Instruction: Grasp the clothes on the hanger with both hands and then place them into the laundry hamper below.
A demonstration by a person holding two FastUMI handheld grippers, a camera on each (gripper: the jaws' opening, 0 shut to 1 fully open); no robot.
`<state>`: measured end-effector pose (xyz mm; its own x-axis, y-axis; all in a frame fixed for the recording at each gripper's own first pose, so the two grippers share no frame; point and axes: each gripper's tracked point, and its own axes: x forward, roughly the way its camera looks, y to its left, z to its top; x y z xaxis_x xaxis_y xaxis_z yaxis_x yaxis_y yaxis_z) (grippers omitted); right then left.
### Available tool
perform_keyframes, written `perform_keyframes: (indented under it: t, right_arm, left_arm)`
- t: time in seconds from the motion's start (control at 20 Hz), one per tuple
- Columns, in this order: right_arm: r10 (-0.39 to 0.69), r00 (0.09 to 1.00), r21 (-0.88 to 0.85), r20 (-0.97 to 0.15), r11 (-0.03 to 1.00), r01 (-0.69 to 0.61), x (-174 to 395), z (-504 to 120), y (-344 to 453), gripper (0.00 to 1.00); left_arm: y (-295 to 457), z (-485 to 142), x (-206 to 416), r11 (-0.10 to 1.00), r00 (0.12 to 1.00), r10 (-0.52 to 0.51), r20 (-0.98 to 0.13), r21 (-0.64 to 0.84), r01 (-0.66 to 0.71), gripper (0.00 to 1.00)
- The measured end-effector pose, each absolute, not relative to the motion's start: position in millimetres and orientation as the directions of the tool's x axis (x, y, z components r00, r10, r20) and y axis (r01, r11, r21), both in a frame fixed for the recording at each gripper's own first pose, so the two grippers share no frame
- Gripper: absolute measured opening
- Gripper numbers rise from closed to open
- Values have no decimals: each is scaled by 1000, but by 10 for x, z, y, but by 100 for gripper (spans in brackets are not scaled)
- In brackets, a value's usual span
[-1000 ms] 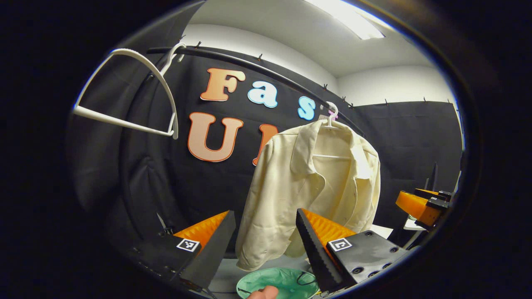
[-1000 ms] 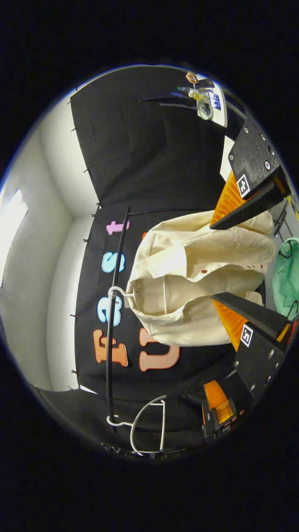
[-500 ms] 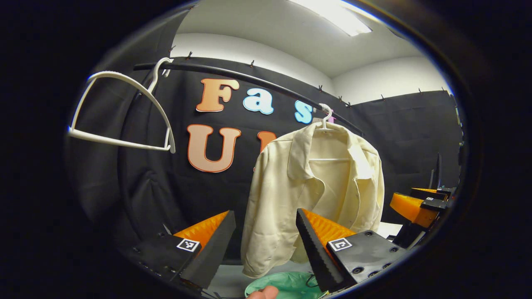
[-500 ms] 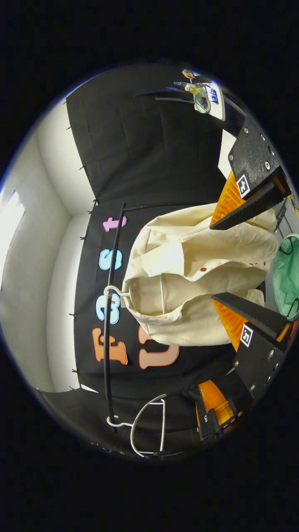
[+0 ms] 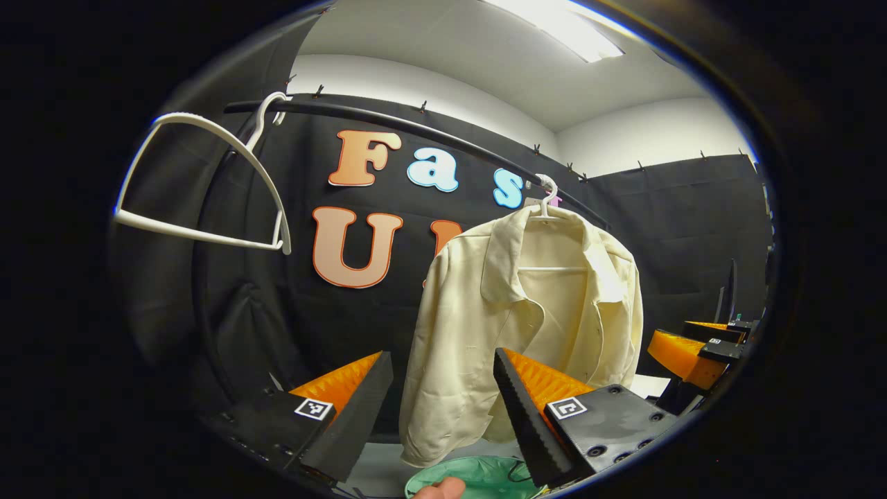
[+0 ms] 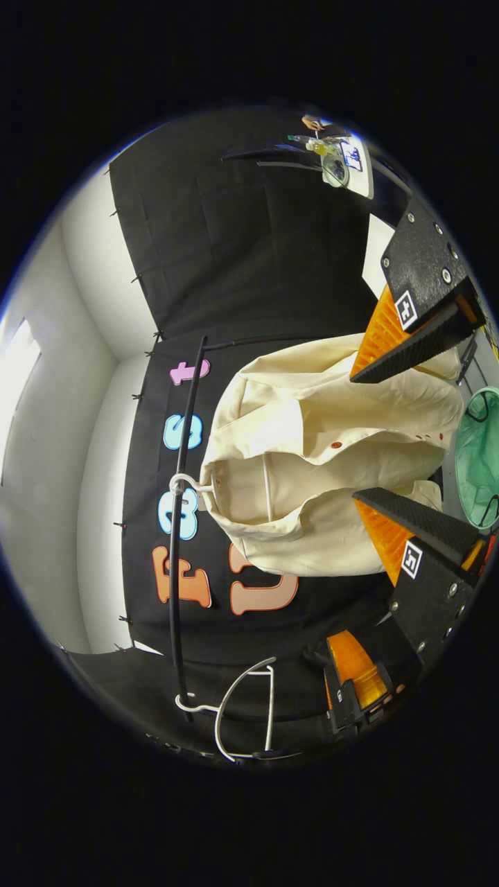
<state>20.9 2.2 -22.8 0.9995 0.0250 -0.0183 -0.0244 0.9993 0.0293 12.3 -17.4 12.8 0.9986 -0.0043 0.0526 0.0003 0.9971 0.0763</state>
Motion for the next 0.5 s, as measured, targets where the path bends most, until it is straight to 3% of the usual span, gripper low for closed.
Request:
perform_keyframes:
  t: [0.5]
  right_arm:
    - [17, 998, 16, -57, 1000, -16, 866, -431, 33, 94]
  left_arm:
    - [-141, 114, 105, 995, 999, 9, 52, 103, -14, 100]
